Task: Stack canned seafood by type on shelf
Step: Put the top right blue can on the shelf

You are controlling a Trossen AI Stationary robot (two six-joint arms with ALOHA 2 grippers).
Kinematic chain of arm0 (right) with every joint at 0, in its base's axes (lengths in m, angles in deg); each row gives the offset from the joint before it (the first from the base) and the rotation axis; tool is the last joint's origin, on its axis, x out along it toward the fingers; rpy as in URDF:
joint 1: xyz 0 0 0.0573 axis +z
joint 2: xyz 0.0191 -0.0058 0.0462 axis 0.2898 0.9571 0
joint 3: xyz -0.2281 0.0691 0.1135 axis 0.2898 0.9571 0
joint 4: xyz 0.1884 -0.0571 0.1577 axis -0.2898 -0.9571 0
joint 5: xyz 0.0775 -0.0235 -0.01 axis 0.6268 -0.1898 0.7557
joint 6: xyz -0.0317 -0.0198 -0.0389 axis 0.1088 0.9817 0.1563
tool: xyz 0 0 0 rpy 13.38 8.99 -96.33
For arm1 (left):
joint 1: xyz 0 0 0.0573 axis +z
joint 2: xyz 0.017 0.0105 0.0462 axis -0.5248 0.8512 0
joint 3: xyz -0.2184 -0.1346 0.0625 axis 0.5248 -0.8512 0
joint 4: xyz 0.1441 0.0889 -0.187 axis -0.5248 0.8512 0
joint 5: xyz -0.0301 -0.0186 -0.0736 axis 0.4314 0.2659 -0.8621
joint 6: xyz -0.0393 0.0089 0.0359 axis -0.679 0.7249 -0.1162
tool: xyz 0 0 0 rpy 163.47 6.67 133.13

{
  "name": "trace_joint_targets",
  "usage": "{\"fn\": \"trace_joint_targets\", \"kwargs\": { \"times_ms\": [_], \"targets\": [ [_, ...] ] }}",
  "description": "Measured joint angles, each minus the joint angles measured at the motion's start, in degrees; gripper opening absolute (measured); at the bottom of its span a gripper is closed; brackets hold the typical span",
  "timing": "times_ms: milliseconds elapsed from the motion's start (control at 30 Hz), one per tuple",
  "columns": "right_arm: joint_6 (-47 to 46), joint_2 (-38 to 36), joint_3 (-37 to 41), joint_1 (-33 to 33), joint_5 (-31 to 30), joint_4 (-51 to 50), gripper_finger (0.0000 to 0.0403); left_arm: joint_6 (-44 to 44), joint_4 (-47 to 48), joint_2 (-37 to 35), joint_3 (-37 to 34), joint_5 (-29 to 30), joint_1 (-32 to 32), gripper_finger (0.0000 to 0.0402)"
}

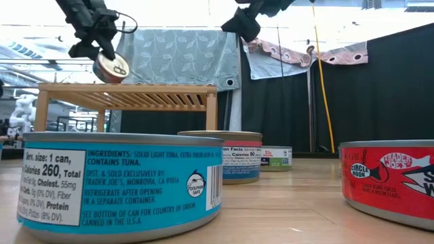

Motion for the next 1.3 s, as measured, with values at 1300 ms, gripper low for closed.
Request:
{"fn": "trace_joint_targets", "kwargs": {
  "times_ms": [1300],
  "targets": [
    [3.08,0.02,2.15,-0.4,0.0,4.72,0.0313,-63.12,-78.89,-35.19,-45.46,16.78,-20.75,0.0202]
  ]
}}
